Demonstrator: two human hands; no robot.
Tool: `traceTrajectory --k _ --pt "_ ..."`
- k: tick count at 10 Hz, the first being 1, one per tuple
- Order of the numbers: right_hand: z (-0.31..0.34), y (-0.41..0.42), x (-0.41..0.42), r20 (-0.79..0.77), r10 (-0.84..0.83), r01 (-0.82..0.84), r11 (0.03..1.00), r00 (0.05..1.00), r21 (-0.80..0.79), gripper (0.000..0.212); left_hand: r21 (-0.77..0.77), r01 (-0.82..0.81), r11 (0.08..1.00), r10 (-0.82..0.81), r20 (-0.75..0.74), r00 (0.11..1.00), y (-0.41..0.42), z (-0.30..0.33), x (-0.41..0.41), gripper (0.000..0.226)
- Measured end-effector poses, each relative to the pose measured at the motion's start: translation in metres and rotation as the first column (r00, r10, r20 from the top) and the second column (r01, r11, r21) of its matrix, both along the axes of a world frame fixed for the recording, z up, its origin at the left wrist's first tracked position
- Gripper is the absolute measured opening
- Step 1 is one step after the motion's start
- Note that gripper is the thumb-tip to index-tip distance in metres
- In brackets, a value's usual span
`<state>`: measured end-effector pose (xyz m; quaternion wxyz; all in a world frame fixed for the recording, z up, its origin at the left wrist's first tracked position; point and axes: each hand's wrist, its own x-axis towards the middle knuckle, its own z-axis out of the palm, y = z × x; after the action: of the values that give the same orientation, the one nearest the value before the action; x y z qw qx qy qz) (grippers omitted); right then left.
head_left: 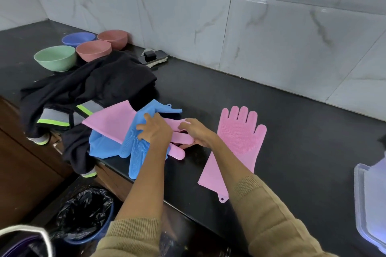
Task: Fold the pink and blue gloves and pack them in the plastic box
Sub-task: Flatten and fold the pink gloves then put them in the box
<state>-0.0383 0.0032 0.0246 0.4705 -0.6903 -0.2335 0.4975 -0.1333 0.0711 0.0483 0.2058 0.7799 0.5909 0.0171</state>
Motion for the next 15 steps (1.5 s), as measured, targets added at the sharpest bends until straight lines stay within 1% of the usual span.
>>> traceTrajectory --k 1,2,3,4,5,6,7,8,9,10,11,12,13,14,15 --pt "-0.001 0.0 0.001 0.005 -0.03 0.03 0.997 1.0 0.072 0.015 0.091 -0.066 0.994 0.06 0.077 0.995 0.003 0.0 -0.006 0.057" --pt "0.005 -0.001 0.005 0.04 -0.039 0.034 0.992 0.998 0.118 0.007 0.128 -0.169 0.977 0.145 0.175 0.974 0.014 0.004 -0.015 0.051" --pt "0.016 -0.004 0.012 0.075 -0.064 0.051 0.984 0.995 0.169 0.014 0.159 -0.206 0.966 0.175 0.192 0.966 0.021 0.01 -0.02 0.05" --pt "0.036 -0.015 0.025 0.097 -0.133 0.102 0.957 0.986 0.271 0.03 0.195 -0.228 0.954 0.192 0.187 0.963 0.021 0.018 -0.019 0.048" --pt "0.068 -0.038 0.039 0.135 -0.21 0.145 0.915 0.968 0.377 0.03 0.245 -0.237 0.94 0.195 0.184 0.963 0.02 0.026 -0.016 0.05" --pt "0.105 -0.068 0.049 0.122 -0.222 0.145 0.881 0.967 0.451 0.032 0.271 -0.221 0.937 0.177 0.177 0.968 0.025 0.031 -0.014 0.046" --pt "0.14 -0.102 0.053 0.121 -0.199 0.107 0.843 0.973 0.528 0.031 0.164 -0.195 0.967 0.195 0.016 0.981 0.023 0.03 -0.01 0.04" --pt "0.166 -0.14 0.053 0.134 -0.159 0.054 0.814 0.978 0.578 0.024 0.111 -0.103 0.989 0.11 -0.063 0.992 0.014 0.036 0.004 0.047" --pt "0.182 -0.177 0.05 0.197 -0.186 0.042 0.821 0.963 0.57 0.015 -0.097 0.511 0.854 -0.459 0.323 0.828 -0.007 0.052 0.039 0.061" --pt "0.192 -0.212 0.044 0.306 -0.24 0.05 0.853 0.921 0.52 0.028 -0.348 0.885 0.31 -0.392 0.801 0.453 -0.068 0.065 0.069 0.031" --pt "0.196 -0.245 0.041 0.374 -0.323 0.126 0.876 0.869 0.465 0.038 -0.485 0.869 0.094 -0.011 0.873 0.488 -0.129 0.054 0.091 0.021" --pt "0.2 -0.277 0.04 0.448 -0.412 0.232 0.886 0.794 0.403 0.035 -0.267 0.949 -0.167 0.134 0.948 0.29 -0.178 0.06 0.093 0.073" --pt "0.202 -0.294 0.042 0.549 -0.419 0.295 0.906 0.723 0.303 0.03 -0.014 0.977 0.211 -0.382 0.919 0.096 -0.189 0.042 0.103 0.095" --pt "0.194 -0.301 0.056 0.599 -0.472 0.433 0.874 0.646 0.222 0.025 0.464 0.776 0.428 -0.86 -0.055 0.507 -0.155 -0.001 0.103 0.057" --pt "0.174 -0.297 0.081 0.562 -0.532 0.556 0.818 0.634 0.147 0.025 0.512 0.717 0.472 -0.79 -0.116 0.602 -0.147 -0.013 0.119 0.052"
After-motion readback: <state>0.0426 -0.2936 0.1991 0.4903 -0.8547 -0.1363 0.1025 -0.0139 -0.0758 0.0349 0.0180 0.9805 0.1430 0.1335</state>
